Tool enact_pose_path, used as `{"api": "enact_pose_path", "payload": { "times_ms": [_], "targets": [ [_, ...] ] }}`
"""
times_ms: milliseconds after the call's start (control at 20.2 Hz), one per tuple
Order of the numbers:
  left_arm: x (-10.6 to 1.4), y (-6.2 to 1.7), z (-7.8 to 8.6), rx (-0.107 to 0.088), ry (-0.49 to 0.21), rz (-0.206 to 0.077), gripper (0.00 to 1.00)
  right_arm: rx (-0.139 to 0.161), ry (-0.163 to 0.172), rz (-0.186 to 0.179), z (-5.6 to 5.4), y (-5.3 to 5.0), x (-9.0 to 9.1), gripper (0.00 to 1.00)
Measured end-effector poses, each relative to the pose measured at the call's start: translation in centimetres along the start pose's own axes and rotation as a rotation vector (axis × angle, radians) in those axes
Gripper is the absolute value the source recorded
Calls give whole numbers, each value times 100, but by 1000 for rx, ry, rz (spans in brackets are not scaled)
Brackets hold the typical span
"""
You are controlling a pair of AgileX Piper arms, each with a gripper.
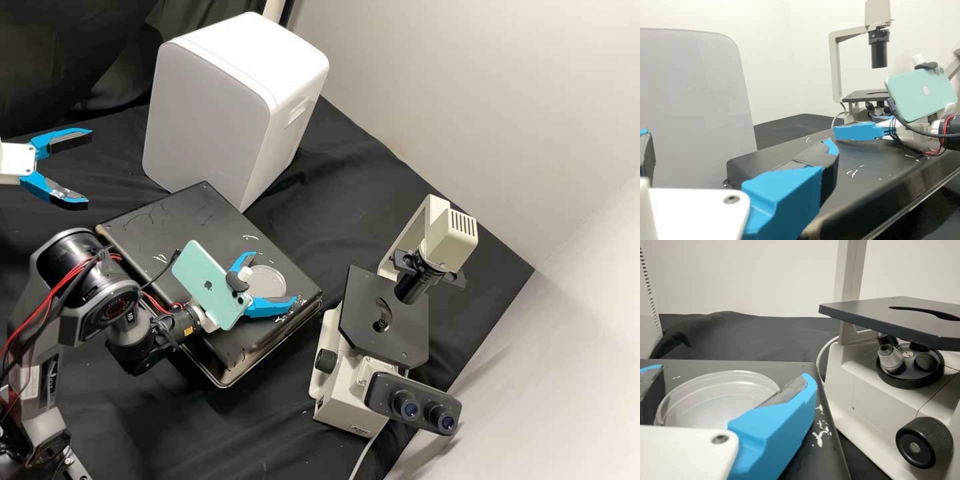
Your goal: Place the petri dish on the microscope
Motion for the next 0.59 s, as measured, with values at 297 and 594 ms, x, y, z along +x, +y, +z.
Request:
{"api": "enact_pose_path", "payload": {
  "times_ms": [297,594],
  "targets": [
    [1,1,-6,0,4,1,100,19,3,-3,26,27,0,0],
    [1,1,-6,0,4,1,100,63,11,-1,44,76,-5,0]
  ]
}}
